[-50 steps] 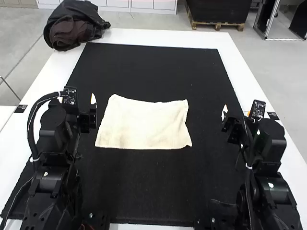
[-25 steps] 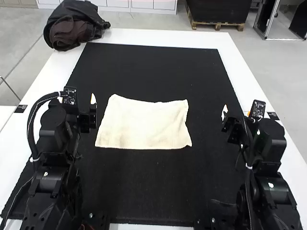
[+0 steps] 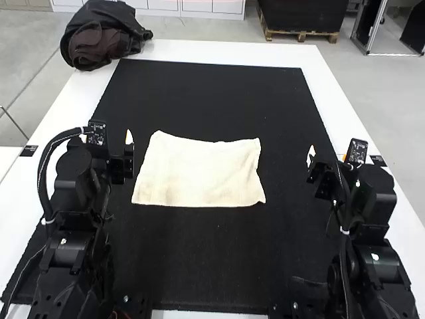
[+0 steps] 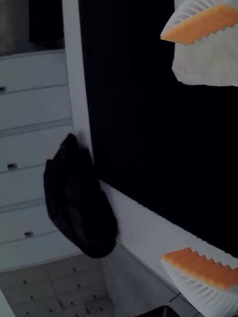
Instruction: Fold the towel.
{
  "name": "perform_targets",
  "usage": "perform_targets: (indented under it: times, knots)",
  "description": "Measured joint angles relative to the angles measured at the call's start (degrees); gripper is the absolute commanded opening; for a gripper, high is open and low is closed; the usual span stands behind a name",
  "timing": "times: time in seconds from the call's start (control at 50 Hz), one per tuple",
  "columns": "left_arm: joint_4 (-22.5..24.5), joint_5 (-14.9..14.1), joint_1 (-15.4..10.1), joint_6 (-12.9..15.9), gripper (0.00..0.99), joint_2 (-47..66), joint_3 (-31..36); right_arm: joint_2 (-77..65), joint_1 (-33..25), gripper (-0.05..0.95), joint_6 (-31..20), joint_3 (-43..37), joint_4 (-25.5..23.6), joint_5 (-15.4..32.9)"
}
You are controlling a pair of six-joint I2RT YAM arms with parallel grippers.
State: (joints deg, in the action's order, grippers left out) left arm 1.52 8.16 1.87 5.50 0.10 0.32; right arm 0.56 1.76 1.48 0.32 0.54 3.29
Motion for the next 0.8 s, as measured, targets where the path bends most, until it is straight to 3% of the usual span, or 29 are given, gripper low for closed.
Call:
perform_targets:
  times: [0.8]
  knots:
    - [0.0, -0.2, 0.0, -0.2, 0.967, 0.0, 0.0, 0.0, 0.0, 0.92, -1.4, 0.0, 0.0, 0.0]
